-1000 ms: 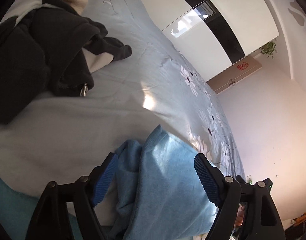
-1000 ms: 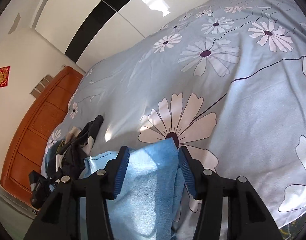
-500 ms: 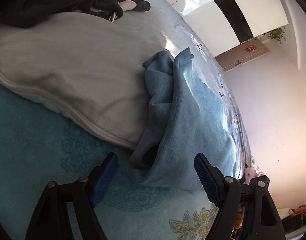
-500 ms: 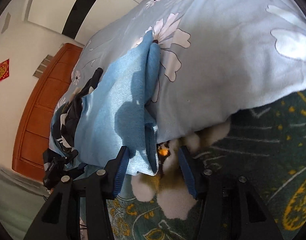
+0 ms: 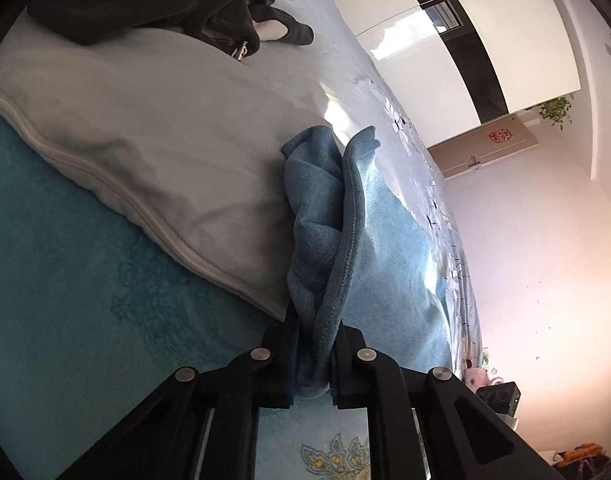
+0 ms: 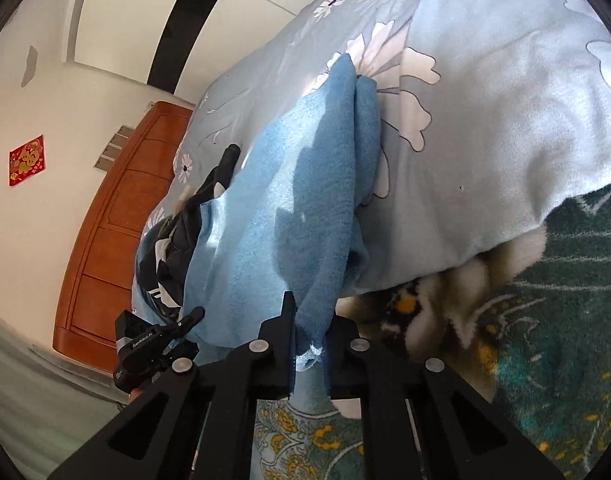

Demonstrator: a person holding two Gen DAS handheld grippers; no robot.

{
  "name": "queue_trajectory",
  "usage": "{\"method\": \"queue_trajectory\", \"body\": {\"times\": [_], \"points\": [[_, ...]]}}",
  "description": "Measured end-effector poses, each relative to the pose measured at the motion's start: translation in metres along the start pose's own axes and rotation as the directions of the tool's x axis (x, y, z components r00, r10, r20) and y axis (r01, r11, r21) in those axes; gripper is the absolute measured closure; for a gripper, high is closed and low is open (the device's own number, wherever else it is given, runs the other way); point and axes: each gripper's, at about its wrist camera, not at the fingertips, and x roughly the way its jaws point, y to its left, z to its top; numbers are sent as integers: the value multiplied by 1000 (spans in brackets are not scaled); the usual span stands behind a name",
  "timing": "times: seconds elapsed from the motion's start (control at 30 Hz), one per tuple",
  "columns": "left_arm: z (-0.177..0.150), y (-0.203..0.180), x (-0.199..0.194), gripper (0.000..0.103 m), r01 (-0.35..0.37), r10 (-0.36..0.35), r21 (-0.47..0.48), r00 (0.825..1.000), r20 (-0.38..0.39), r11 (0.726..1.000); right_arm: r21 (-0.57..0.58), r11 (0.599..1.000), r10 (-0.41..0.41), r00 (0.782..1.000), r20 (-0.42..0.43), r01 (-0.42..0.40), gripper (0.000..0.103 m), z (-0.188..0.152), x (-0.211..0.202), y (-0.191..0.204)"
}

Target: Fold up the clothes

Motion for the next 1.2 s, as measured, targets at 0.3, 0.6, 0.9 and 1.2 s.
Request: {"method": "queue_trajectory", "body": {"times": [0.3, 0.6, 0.9, 1.2], "points": [[-64, 6, -65, 91, -12, 12, 32, 1000, -9, 999, -79, 997, 1, 1000, -19, -3, 94, -50, -44, 27], [-117, 22, -102, 91, -55, 58, 98, 998, -22, 994, -76, 997, -1, 999, -51, -3, 94, -103, -69, 20], [-141, 57, -102, 87, -77, 82, 76, 994, -67, 994, -80, 992, -104, 988, -114, 95, 94, -116, -57, -8], [-99, 14, -123, 69, -205, 204, 243, 978, 31, 948, -208, 955, -218, 976, -4, 212, 78, -94, -79, 3]]}}
